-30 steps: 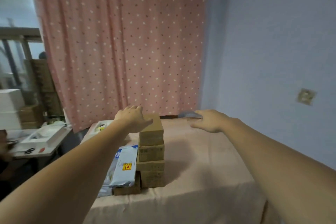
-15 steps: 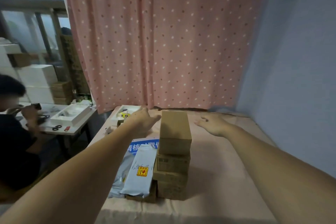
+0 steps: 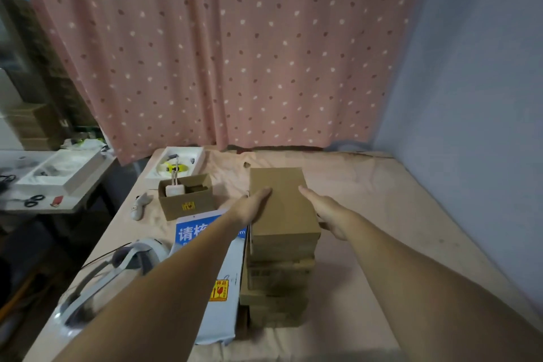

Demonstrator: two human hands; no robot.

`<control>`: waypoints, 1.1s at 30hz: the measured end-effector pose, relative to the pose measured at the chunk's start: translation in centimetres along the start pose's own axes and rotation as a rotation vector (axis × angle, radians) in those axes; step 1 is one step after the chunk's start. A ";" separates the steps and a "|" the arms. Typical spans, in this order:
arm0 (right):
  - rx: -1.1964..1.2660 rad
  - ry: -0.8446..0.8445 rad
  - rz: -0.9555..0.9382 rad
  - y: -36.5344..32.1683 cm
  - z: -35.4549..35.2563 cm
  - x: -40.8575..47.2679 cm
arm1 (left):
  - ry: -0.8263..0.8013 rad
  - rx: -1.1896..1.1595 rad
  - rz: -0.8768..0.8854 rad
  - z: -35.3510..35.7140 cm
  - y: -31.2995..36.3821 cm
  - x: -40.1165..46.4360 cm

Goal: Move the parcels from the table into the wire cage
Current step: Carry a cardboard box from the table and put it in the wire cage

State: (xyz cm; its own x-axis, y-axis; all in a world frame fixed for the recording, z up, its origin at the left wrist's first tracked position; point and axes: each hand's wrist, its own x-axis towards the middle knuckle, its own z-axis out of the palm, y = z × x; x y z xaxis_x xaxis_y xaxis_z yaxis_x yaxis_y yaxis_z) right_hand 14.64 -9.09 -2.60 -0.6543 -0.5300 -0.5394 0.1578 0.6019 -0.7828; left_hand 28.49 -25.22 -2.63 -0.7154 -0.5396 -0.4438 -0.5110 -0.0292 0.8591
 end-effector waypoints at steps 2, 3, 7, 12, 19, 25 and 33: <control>0.055 -0.017 0.003 0.2 0.5 0.7 | -0.036 -0.046 0.005 0.3 0.4 0.3; 0.071 -0.019 -0.001 0.1 0.7 0.7 | -0.045 -0.045 0.015 0.4 0.6 0.2; 0.100 -0.016 -0.033 -1.0 0.2 -0.6 | -0.037 -0.054 0.023 0.8 2.0 -1.2; 0.203 -0.037 -0.154 -4.4 -2.5 -4.2 | 0.060 -0.079 0.125 1.0 6.6 -5.0; 0.339 0.038 -0.229 -6.6 -10.4 -12.6 | -0.084 -0.195 0.170 4.3 15.6 -11.0; 0.446 0.270 -0.193 -3.7 -21.8 -22.6 | -0.319 -0.169 0.191 14.8 20.7 -13.3; 0.702 0.766 -0.088 8.2 -32.6 -36.7 | -0.771 0.010 0.274 34.4 26.0 -19.3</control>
State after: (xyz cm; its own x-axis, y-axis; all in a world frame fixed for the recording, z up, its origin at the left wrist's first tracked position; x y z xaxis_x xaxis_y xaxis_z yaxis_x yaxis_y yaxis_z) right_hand 15.80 34.75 20.88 -0.9399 0.1132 -0.3221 0.3205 -0.0331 -0.9467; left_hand 12.61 13.40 19.48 -0.9405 0.2037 -0.2721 -0.2719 0.0294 0.9619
